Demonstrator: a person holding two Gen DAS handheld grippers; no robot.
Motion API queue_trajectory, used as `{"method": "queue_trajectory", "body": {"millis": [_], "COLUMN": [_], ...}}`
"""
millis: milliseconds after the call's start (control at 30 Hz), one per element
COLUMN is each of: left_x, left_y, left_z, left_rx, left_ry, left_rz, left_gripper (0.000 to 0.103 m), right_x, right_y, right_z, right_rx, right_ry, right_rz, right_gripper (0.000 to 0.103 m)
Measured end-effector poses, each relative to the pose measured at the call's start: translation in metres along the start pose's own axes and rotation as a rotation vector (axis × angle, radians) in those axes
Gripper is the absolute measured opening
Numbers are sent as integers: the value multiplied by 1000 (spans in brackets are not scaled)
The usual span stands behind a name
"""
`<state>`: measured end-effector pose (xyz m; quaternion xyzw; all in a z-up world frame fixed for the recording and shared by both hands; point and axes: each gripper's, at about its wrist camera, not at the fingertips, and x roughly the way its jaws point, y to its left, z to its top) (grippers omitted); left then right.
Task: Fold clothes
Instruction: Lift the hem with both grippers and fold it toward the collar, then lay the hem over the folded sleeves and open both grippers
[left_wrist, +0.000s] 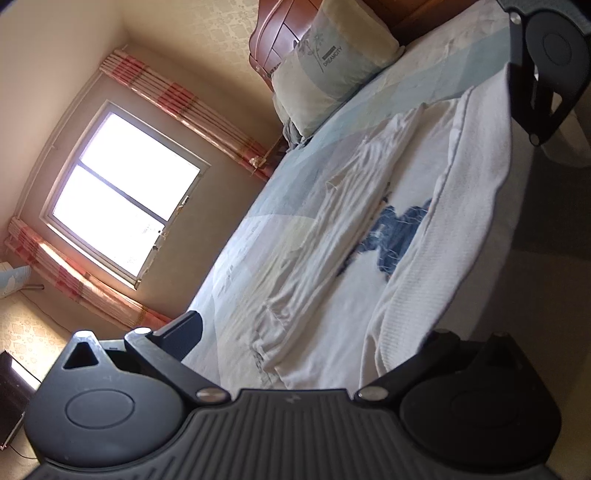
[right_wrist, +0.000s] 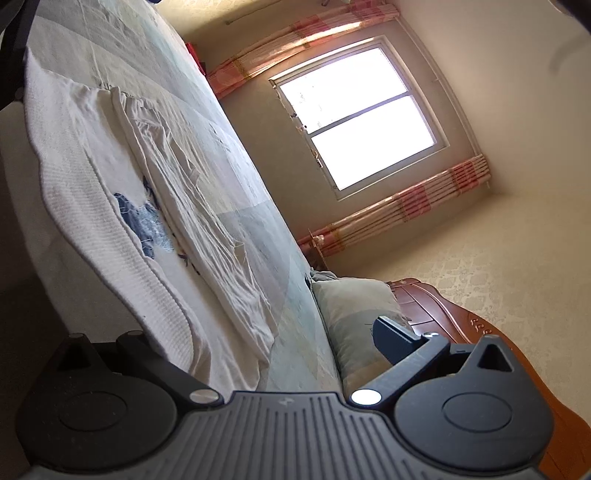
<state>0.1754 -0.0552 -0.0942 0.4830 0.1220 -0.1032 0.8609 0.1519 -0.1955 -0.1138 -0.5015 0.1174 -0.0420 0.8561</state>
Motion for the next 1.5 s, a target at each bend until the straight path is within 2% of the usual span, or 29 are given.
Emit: {"method": "queue_trajectory", "body": {"millis": [600, 1000, 1100, 1233, 1367, 1500], "left_x": [106, 190, 212, 224, 201, 174], "left_y": [44, 59, 56, 46, 54, 69], "left_z": [18, 14, 11, 2, -3, -11], "left_rx": [-51, -108, -119, -140, -161, -222], "left_ry": [27, 64, 93, 156, 156, 149], "left_rz": [52, 4, -22, -88, -130, -230], "left_gripper": [103, 103, 103, 102, 102, 102], "right_x": [116, 205, 225, 241, 220, 192], "right_y": [-20, -10, 0, 7, -11, -34], "right_z": [38, 56, 54, 49, 40, 26], "right_rx": [25, 31, 30, 75, 158, 222], "right_ry": [-21, 12, 29, 86, 87, 55], "right_rz": [-17, 28, 67, 175, 277, 386], "right_gripper": [103, 103, 103, 103, 103, 103]}}
